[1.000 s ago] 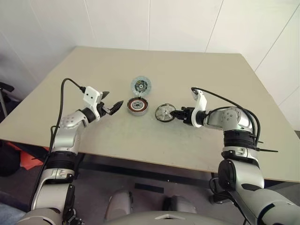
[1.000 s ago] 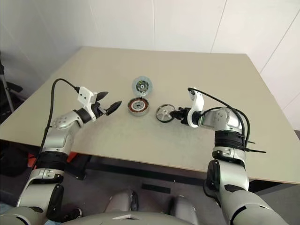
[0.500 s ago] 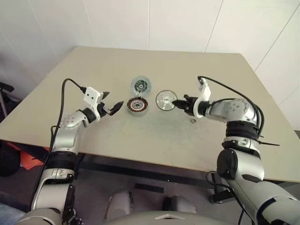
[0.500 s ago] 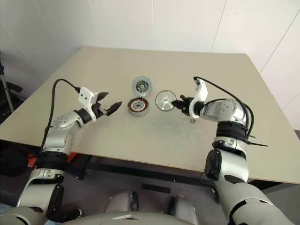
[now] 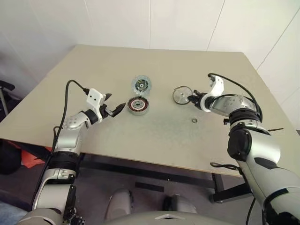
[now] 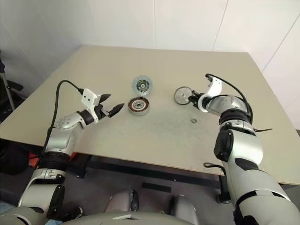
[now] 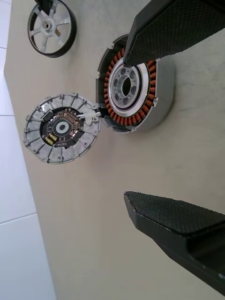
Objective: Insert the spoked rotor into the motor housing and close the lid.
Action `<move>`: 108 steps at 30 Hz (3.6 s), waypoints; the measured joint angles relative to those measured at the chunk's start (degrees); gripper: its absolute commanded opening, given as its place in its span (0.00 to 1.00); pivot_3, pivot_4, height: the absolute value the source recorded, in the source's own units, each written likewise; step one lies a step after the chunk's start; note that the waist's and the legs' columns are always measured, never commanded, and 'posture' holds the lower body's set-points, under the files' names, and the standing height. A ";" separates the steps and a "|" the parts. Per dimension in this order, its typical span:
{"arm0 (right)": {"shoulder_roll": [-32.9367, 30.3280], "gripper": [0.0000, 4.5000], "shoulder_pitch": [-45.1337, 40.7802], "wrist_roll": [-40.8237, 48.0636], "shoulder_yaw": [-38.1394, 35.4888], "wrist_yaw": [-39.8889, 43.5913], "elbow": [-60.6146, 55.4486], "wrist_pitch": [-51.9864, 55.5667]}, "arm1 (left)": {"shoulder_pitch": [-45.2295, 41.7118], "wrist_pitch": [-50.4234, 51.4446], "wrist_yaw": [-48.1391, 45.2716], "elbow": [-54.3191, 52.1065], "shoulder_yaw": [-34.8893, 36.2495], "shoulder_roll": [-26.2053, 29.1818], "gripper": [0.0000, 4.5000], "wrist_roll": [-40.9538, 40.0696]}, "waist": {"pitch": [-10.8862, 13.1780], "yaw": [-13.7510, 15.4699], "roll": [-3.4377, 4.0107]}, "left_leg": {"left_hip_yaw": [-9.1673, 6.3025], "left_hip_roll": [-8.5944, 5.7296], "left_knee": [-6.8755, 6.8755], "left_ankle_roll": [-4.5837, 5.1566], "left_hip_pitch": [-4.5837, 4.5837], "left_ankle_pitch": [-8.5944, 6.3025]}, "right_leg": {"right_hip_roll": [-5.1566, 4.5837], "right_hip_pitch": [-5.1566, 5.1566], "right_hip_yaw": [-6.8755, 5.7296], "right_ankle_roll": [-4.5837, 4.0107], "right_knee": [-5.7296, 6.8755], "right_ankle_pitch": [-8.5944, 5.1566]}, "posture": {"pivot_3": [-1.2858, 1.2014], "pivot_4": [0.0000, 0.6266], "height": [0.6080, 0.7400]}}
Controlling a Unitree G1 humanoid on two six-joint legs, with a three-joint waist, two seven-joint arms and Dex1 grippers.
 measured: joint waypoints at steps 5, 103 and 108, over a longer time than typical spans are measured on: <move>-0.59 0.05 -0.67 -0.63 0.58 0.22 2.78 -2.59 | 0.47 0.00 0.02 -0.06 -0.14 -0.10 1.00 0.01 | 0.00 -0.18 0.00 | 0.00 0.03 0.01 0.01 0.01 0.00 | 0.00 -0.04 -0.02 -0.04 0.04 -0.02 | 0.52 0.00 1.00; 15.60 0.70 -10.34 -38.56 43.58 35.08 3.62 -64.61 | -10.37 -11.48 -5.84 0.64 -13.11 13.00 1.00 16.06 | 0.09 -2.96 -0.09 | -0.06 0.24 0.87 0.36 -0.06 -0.15 | 0.02 -0.17 -0.01 -0.25 0.95 -0.01 | 0.52 0.00 1.00; 11.90 0.70 -6.21 -34.61 40.40 37.81 -5.68 -63.78 | -20.81 -23.15 -13.08 14.09 -20.81 14.49 1.00 22.89 | 0.12 -2.47 -0.14 | -0.07 0.23 0.89 0.38 -0.13 -0.15 | 0.02 -0.19 -0.01 -0.25 0.94 -0.01 | 0.52 0.00 1.00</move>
